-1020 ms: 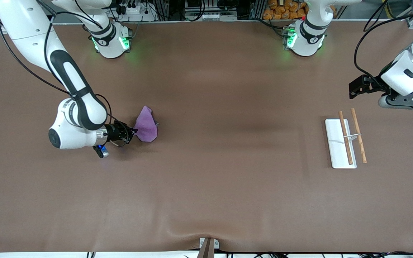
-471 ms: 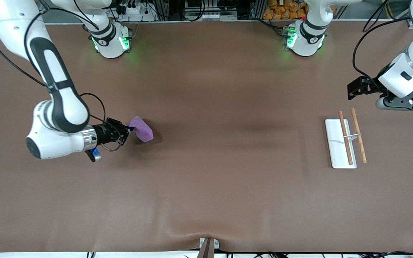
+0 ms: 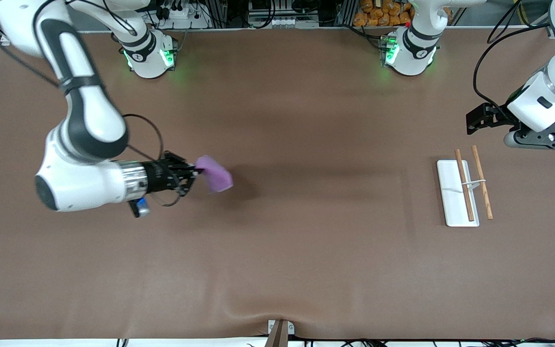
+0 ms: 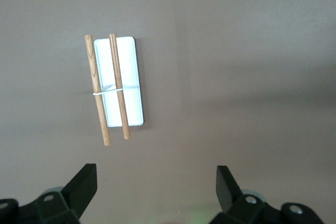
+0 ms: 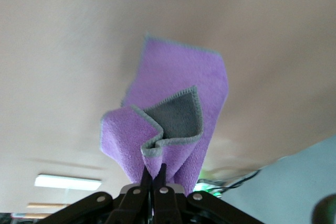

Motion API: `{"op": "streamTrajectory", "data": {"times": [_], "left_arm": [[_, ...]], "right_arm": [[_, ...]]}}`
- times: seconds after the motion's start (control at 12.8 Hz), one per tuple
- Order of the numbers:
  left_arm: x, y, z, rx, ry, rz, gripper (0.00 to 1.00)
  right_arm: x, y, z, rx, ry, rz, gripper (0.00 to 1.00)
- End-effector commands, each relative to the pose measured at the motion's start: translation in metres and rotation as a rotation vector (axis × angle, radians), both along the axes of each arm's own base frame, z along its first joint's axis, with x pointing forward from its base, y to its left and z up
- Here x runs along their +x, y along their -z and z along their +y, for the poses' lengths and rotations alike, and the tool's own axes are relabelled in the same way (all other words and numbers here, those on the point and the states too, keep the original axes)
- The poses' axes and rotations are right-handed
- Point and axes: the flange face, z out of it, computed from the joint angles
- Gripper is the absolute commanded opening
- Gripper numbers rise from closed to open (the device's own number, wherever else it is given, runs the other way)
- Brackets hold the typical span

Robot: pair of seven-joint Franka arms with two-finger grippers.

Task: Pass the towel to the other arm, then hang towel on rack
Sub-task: 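Lift the towel with the right gripper toward the table middle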

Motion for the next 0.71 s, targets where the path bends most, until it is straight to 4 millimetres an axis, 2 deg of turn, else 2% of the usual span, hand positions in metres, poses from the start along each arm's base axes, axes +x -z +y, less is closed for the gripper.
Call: {"op": "streamTrajectory", "data": {"times": [0.0, 0.31, 0.39, 0.47, 0.63], "left_arm": [[-0.003, -0.002, -0.008, -0.001, -0.038, -0.015, 1.00], [-0.003, 0.000, -0.017, 0.000, -0.080, -0.012, 1.00], [-0.001, 0.004, -0.020, -0.025, -0.108, -0.001, 1.00], [0.003, 0.008, -0.025, -0.078, -0.128, 0.016, 1.00], [0.013, 0.023, -0.031, -0.176, -0.171, 0.045, 1.00]], "right_arm": [[0.007, -0.023, 0.046, 0.013, 0.113, -0.042, 0.00], [0.021, -0.051, 0.109, 0.081, 0.367, -0.075, 0.00], [0.016, -0.057, 0.134, 0.098, 0.389, -0.105, 0.00], [0.014, -0.057, 0.154, 0.123, 0.427, -0.155, 0.00], [0.012, -0.055, 0.175, 0.145, 0.523, -0.164, 0.00]]}}
